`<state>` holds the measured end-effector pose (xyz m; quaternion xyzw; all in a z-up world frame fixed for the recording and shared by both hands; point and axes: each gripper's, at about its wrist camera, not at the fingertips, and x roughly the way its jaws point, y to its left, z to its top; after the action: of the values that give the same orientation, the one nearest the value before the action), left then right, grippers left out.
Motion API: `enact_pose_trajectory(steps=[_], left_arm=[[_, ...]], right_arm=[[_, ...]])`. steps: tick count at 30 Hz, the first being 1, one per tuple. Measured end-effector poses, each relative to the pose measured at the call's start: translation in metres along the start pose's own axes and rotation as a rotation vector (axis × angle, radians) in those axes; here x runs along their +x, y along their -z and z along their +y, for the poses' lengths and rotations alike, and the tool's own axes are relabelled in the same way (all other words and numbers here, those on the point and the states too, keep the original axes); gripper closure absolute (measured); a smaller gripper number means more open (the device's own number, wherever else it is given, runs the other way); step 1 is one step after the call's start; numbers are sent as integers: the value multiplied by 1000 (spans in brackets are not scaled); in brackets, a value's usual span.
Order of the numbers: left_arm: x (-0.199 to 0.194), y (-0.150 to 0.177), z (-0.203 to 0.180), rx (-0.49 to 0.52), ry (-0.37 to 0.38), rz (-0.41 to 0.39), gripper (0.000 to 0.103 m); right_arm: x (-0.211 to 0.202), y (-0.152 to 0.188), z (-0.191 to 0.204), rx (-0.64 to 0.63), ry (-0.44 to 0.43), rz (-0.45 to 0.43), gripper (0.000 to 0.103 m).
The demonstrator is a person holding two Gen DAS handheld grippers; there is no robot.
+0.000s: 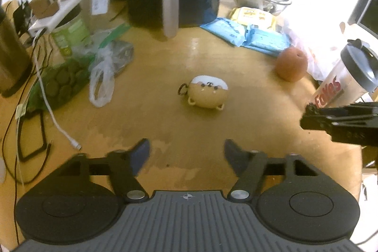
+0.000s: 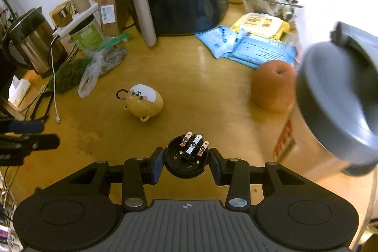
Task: Organize rigid objects
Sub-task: 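Grasp the yellow bear-shaped case with the left gripper while the right holds the adapter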
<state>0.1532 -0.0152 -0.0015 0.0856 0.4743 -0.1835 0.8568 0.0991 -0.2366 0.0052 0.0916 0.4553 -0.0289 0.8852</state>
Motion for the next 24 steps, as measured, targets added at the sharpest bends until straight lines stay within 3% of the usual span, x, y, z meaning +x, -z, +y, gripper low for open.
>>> enact_pose_trajectory(steps=[7, 17, 24], left_arm=[[21, -12, -17, 84, -2, -44, 27], [64, -35, -33, 183, 11, -121, 10], [104, -52, -31, 167, 39, -77, 9]], right_arm=[[-19, 14, -14, 64, 30, -11, 59], [-38, 35, -28, 146, 74, -16, 59], [-50, 44, -34, 190, 101, -29, 59]])
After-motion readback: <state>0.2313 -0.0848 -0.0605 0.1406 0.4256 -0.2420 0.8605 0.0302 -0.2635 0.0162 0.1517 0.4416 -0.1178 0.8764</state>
